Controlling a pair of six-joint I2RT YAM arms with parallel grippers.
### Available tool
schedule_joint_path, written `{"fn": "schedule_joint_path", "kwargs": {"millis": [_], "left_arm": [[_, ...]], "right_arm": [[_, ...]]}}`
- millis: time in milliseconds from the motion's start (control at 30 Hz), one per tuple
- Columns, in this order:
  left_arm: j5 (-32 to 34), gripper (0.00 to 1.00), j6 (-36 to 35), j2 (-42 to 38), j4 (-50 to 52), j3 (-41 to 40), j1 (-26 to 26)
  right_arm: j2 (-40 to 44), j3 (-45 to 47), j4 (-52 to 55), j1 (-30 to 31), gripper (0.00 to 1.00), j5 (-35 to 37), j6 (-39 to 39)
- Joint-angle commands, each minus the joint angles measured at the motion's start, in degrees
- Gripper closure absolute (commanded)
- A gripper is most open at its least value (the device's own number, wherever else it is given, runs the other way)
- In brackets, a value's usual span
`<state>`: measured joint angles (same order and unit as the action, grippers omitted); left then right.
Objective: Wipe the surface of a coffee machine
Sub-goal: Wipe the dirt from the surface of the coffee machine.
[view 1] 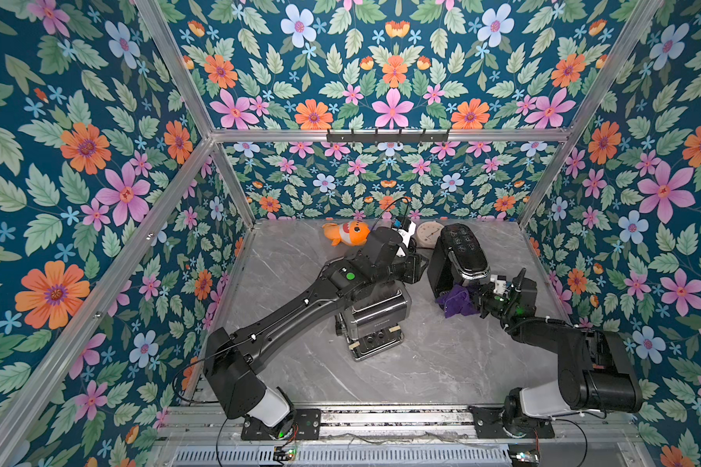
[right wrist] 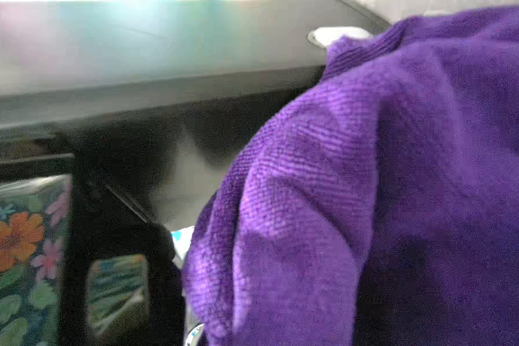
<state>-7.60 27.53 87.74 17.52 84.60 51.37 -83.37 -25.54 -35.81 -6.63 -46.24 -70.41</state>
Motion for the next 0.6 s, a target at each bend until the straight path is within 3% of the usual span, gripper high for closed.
{"fn": "schedule_joint_path", "kwargs": {"millis": [0,367,467,567], "left_arm": [[-0.48,0.50,0.16,-0.43,-1.56,-0.16,-0.05],[-0.51,0.50,0.48,-0.61,-1.80,-0.43,-0.03],[0.01,0.50,0.40,-1.14,-1.77,-0.79,-0.05],[0.46,0.50,0.16,-1.39,-1.72,-0.85,-0.05]], "right_arm": [[-0.04,0.73,-3.74,0.50,1.00,-0.10,-2.01],[2.44,4.72,-1.89,3.83,1.00,2.61,-0.82],[8.48,5.41,6.61,4.19,1.00,4.07,2.85],[18.82,3.61,23.11,5.35,1.00,8.53,9.37]]}}
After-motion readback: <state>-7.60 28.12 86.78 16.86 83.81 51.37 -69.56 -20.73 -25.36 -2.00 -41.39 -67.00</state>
